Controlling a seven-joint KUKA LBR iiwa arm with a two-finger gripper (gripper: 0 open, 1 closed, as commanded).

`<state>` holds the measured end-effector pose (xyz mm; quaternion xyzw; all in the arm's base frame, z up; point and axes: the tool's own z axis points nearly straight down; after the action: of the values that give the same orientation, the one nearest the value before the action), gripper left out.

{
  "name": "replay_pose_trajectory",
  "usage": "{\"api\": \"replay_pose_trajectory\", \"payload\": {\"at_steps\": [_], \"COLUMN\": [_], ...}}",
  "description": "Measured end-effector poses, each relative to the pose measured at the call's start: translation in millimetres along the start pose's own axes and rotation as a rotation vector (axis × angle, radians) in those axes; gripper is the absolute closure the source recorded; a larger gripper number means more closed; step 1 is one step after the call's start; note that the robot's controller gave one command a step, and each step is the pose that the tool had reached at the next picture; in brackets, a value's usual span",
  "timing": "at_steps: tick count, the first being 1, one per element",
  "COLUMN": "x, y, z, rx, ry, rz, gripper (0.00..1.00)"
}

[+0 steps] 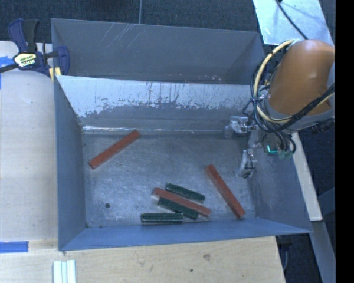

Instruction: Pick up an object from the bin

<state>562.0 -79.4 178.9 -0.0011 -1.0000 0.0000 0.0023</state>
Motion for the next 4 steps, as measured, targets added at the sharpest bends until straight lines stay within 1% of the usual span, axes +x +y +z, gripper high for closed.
{"api": "replay_pose_trajectory", "payload": {"at_steps": [1,2,3,4], "x": [43.5,39.9,77.6,75.8], "y": [17.2,102.5,127.6,126.3], "z": [89.6,64.0,100.6,99.0], "rx": [0.000,-0.003,-0.001,0.001], "ry": [-0.002,-0.012,-0.005,-0.009], "rz": [-0.336,-0.313,-0.363,-0.361], "gripper": [0.00,0.00,0.00,1.00]}}
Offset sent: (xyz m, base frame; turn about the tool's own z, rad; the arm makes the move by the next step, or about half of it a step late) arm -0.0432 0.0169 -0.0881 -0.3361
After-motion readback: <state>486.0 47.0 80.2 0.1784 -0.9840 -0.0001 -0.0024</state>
